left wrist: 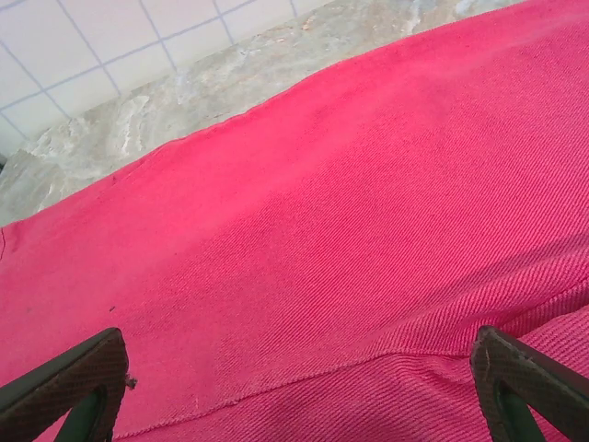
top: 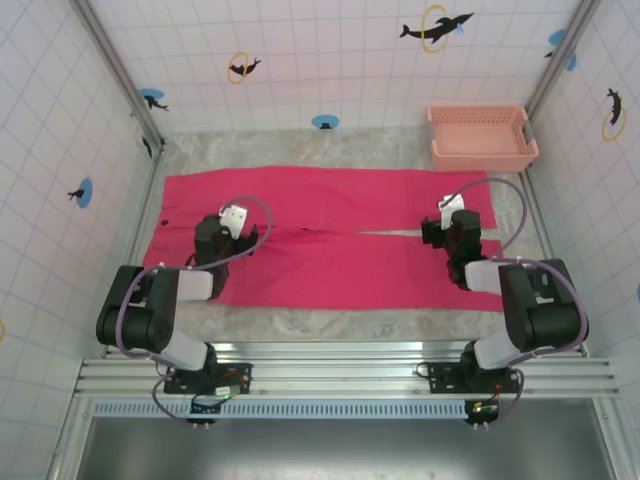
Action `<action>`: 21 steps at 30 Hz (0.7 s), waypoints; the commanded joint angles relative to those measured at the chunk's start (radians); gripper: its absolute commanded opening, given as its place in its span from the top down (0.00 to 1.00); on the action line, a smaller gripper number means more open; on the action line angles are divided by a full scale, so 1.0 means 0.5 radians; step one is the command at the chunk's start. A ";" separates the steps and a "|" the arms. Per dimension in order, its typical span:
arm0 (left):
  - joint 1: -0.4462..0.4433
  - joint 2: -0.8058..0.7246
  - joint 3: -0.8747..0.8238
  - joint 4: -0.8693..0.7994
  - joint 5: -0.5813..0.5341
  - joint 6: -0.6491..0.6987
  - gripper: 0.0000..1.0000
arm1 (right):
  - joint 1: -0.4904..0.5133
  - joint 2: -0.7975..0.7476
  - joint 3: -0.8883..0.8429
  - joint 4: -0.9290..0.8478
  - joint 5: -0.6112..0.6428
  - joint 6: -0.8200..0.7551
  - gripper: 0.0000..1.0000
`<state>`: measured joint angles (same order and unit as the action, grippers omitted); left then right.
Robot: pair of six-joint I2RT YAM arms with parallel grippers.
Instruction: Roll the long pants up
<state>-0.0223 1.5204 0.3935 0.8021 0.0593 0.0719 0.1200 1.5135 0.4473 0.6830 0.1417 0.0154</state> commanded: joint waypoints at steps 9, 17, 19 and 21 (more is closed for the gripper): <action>-0.016 -0.009 0.048 -0.005 0.026 0.010 0.02 | -0.004 -0.039 0.044 0.011 0.011 0.014 0.02; -0.021 -0.042 0.088 -0.090 0.011 0.012 0.02 | -0.001 -0.044 0.041 0.017 0.007 0.009 0.02; -0.040 -0.142 0.334 -0.576 0.009 0.040 0.03 | 0.035 -0.118 0.226 -0.394 0.006 -0.035 0.02; -0.065 -0.153 0.724 -1.250 -0.043 0.160 0.02 | 0.078 -0.119 0.603 -1.090 -0.009 -0.121 0.02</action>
<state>-0.0387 1.4956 0.5400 0.5247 0.0570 0.0879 0.1333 1.4990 0.5571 0.4519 0.1417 0.0002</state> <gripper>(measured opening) 0.975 0.984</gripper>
